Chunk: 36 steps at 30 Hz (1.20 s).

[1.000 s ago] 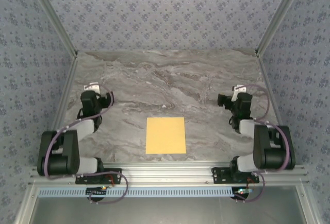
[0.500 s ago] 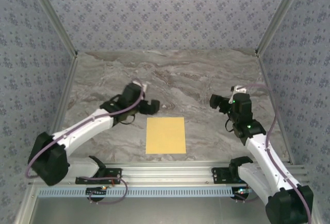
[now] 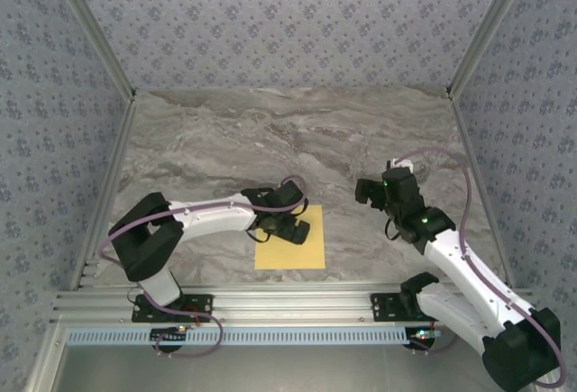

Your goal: Fold a paper plane with a square sheet of paper (fold left side to right side)

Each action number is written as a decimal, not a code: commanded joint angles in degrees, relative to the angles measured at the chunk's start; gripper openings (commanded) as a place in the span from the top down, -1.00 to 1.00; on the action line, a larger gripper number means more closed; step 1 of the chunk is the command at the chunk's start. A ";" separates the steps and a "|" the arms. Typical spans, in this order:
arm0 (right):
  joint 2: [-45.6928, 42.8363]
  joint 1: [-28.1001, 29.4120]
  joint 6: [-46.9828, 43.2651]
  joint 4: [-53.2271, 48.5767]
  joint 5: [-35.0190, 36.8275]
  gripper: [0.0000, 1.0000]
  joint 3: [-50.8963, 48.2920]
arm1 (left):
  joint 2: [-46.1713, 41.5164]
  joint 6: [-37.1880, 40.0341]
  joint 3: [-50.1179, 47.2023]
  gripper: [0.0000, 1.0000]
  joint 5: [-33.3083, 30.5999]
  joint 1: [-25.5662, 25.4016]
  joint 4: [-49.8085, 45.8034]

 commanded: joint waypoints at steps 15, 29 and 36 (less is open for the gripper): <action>0.67 1.37 0.06 -2.32 3.74 -1.00 1.43 | 12.52 -2.49 12.45 -0.97 -6.39 -0.14 -8.93; 0.40 1.48 0.04 -3.67 2.80 -1.00 1.73 | 21.75 4.96 26.44 -0.96 -5.53 6.50 -9.47; 0.27 1.58 1.02 -4.06 1.75 -1.00 1.54 | 24.67 9.03 33.21 -0.97 -2.52 9.07 -9.74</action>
